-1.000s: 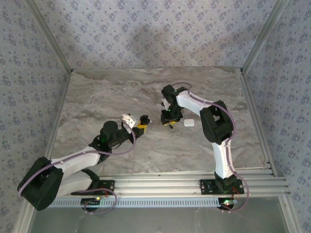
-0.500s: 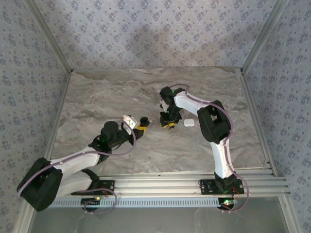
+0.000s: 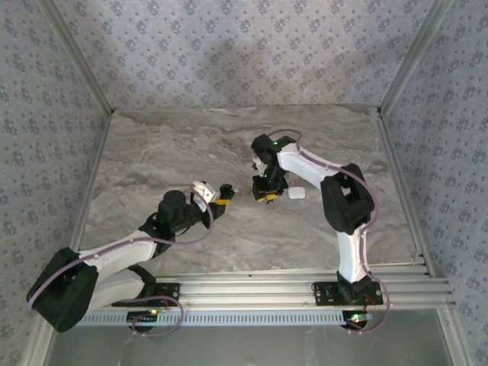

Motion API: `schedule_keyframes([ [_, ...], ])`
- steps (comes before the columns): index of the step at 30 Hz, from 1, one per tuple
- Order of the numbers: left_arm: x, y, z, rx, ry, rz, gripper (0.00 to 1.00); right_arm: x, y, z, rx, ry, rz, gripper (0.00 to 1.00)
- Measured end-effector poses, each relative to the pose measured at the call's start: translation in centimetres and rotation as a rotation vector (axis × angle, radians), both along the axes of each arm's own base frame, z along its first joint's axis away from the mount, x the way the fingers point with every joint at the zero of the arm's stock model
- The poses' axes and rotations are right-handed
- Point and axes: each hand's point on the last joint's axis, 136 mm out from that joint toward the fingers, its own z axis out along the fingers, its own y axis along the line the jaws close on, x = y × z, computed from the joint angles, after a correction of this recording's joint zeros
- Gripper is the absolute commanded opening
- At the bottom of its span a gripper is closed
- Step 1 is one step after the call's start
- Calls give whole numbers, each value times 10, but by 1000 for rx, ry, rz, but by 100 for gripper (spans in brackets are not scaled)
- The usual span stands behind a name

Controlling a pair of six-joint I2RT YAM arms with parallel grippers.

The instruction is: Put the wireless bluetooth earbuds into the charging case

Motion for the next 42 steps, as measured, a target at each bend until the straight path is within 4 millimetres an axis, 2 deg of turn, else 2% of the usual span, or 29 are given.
schedule_keyframes([
  [3,0,0,0,0,0,0,14,1,-15,9,12,-11,-93,40],
  [8,0,0,0,0,0,0,14,8,-29,1,6,9,-192,40],
  [17,0,0,0,1,0,-1,14,18,-22,-21,21,32,-228,38],
  [23,-1,1,-3,13,6,-2,14,18,-22,-38,4,59,-230,37],
  [31,-1,1,-1,11,-2,1,14,23,-17,-38,30,46,-228,30],
  [42,0,2,-1,24,-14,4,13,26,-11,-39,46,36,-220,32],
])
